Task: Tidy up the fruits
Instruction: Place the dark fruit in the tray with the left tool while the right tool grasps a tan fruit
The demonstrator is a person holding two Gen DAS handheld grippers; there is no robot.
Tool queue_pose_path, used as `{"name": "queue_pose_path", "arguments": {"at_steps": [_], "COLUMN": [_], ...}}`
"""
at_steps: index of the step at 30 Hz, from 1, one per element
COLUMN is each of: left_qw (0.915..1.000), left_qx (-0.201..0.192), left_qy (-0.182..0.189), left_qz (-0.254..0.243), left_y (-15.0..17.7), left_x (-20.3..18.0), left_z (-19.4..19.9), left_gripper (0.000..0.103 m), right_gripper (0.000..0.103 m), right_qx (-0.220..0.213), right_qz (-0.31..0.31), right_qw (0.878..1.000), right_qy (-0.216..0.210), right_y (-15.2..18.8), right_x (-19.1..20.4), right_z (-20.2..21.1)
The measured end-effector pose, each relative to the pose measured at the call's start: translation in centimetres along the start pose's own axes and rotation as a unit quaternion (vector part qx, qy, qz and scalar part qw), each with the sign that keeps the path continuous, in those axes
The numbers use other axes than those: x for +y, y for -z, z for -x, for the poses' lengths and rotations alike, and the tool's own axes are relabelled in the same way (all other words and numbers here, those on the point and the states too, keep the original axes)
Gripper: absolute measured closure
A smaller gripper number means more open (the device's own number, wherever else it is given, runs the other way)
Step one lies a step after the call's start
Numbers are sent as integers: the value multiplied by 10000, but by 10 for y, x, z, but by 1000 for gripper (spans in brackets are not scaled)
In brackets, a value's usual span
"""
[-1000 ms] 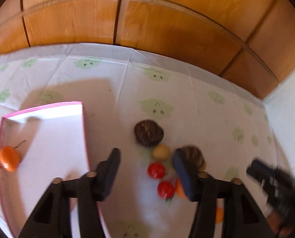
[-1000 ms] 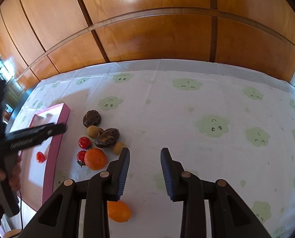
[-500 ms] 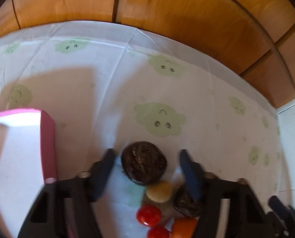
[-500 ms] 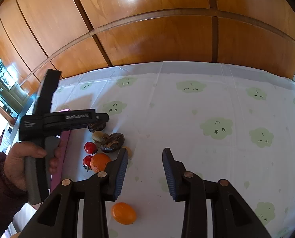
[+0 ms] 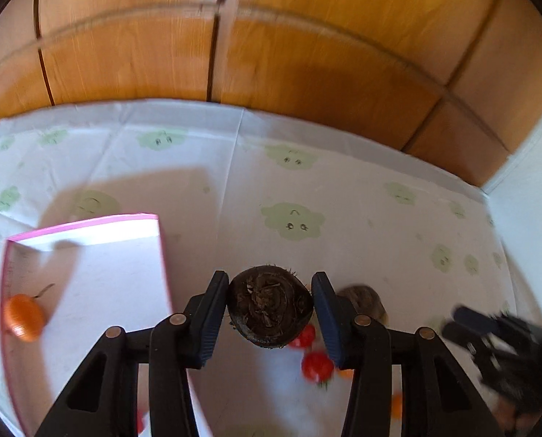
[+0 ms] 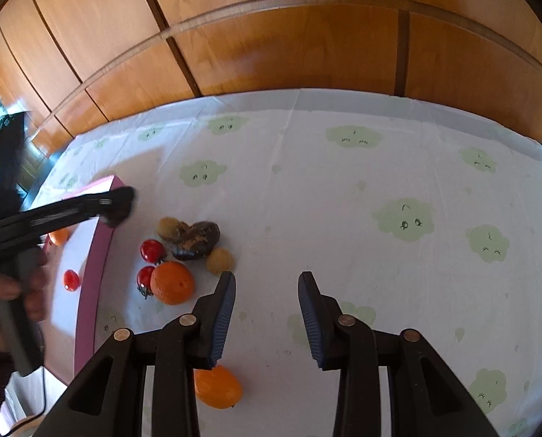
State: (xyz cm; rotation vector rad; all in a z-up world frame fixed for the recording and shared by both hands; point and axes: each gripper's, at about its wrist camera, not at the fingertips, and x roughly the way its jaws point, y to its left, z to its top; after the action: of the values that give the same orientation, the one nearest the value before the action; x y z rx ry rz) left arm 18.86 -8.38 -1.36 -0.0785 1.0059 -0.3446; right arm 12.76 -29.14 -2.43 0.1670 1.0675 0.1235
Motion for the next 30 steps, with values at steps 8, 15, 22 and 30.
{"name": "queue_pose_path", "arguments": {"at_steps": [8, 15, 22, 30], "left_qw": [9982, 9982, 9987, 9987], "left_qx": [-350, -422, -474, -491], "left_qy": [188, 203, 10, -159], "left_qz": [-450, -362, -184, 60], "left_y": [48, 90, 119, 141], "left_x": [-3, 9, 30, 60], "left_z": [53, 77, 92, 101], "left_gripper": [56, 56, 55, 55], "right_gripper": [72, 72, 71, 73], "right_qx": [98, 653, 758, 535], "right_qz": [37, 85, 68, -67], "right_qw": [9999, 9946, 9948, 9979], "right_qy": [-67, -807, -677, -357], "right_y": [3, 10, 14, 14], "right_x": [0, 8, 11, 13], "right_z": [-6, -18, -24, -27]}}
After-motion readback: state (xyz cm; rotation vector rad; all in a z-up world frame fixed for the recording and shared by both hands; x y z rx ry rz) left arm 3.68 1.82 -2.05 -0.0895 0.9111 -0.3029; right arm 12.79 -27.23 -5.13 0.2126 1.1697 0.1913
